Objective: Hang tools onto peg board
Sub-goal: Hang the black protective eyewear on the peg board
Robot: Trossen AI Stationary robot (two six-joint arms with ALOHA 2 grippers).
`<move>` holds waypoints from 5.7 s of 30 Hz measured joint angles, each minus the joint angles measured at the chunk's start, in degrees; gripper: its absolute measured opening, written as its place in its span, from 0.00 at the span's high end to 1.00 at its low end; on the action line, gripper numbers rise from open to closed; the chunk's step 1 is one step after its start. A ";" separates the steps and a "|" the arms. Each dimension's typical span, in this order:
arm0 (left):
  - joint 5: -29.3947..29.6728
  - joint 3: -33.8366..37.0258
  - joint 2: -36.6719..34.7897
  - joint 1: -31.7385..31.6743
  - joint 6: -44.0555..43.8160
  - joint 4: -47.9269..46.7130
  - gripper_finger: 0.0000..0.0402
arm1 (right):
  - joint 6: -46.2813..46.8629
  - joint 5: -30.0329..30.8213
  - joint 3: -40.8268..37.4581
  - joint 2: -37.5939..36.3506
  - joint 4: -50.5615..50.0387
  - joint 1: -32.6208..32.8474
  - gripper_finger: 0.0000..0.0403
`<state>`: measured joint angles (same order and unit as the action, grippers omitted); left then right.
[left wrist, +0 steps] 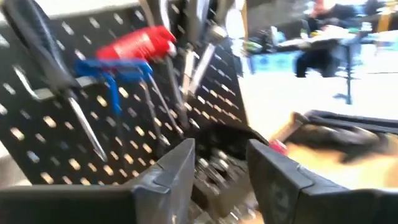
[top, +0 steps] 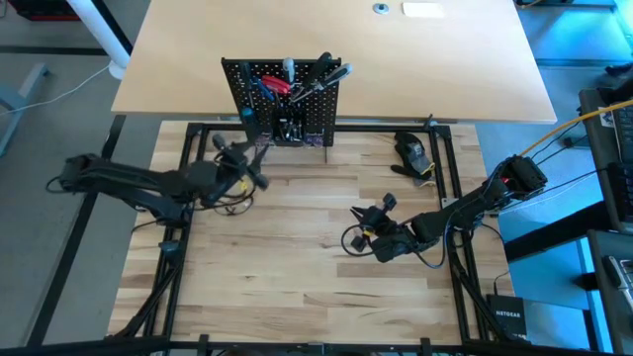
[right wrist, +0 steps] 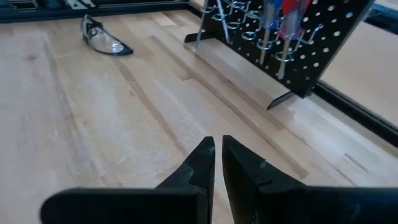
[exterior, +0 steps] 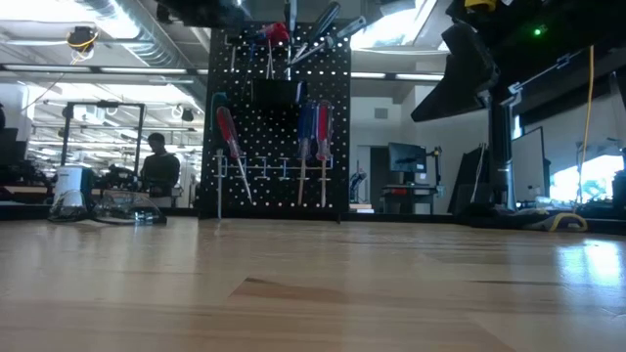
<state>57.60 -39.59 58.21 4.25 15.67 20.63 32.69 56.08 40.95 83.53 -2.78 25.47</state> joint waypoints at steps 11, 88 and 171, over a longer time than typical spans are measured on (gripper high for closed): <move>-28.86 -0.02 -10.15 8.10 -36.11 -43.72 0.52 | 0.01 -5.19 0.00 0.00 3.42 0.00 0.92; -63.14 8.33 9.96 12.85 -10.48 25.46 0.99 | -34.13 -32.74 8.05 13.27 57.03 -6.19 0.93; -53.26 20.63 11.11 8.01 -17.11 40.08 0.99 | -29.70 -33.18 11.50 12.20 32.26 -6.43 0.52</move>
<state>4.34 -18.96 69.32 12.26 -1.44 60.71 2.99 22.90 52.45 95.72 29.48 19.05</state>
